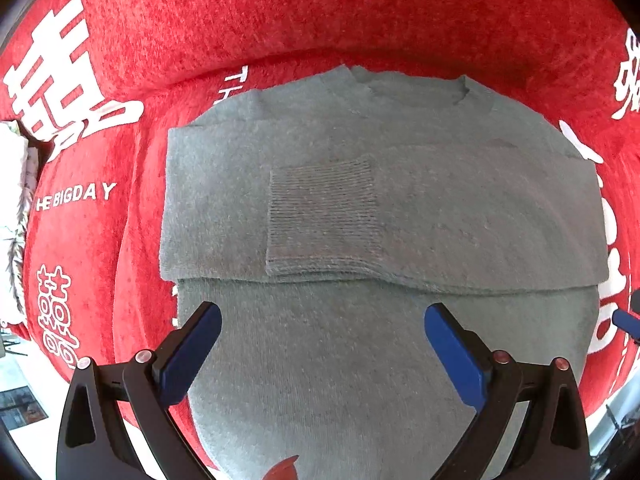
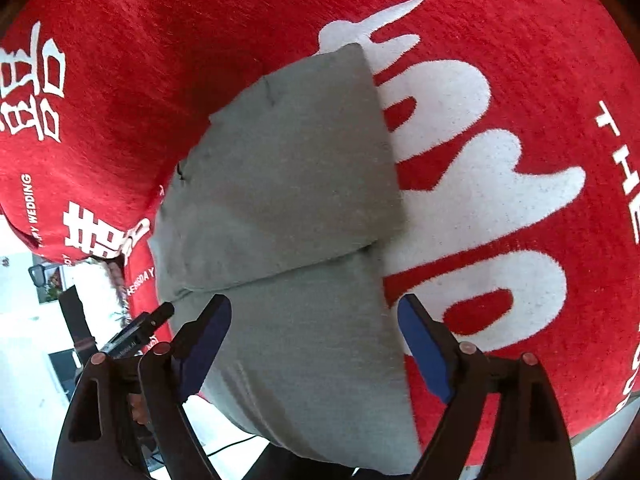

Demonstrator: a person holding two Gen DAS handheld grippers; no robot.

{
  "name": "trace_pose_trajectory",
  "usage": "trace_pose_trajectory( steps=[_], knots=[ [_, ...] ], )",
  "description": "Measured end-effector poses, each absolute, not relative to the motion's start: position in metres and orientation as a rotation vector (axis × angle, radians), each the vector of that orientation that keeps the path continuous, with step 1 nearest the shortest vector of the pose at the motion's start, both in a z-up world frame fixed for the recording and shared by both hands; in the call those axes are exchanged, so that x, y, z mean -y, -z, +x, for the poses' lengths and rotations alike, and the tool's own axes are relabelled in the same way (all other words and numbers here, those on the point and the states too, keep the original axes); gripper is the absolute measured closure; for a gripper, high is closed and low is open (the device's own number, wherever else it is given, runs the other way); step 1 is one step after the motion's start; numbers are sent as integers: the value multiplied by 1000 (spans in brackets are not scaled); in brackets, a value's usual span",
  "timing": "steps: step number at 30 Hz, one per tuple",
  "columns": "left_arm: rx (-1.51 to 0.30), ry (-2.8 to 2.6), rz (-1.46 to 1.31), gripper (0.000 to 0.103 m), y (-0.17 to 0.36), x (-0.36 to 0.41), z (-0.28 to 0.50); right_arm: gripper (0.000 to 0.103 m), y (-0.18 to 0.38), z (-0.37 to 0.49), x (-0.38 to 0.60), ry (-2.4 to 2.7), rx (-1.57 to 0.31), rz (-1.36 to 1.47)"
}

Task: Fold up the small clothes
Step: 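Move both tools toward the sweatshirt hem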

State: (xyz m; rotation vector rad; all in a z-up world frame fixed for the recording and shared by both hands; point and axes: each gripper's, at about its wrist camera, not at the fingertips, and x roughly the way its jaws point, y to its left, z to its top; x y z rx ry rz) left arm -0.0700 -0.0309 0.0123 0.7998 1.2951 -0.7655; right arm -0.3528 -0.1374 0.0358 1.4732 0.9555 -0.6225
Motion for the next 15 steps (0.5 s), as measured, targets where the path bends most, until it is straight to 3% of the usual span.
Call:
trace_pose_trajectory(
  steps=[5,15],
  knots=[
    [-1241,704,812,1,-16,26,-71,15,-35,-345,135,580,-980,1464],
    [-1322,716,767,1,-9,-5,-76,15,-27,-336,131,505,-1020,1480]
  ],
)
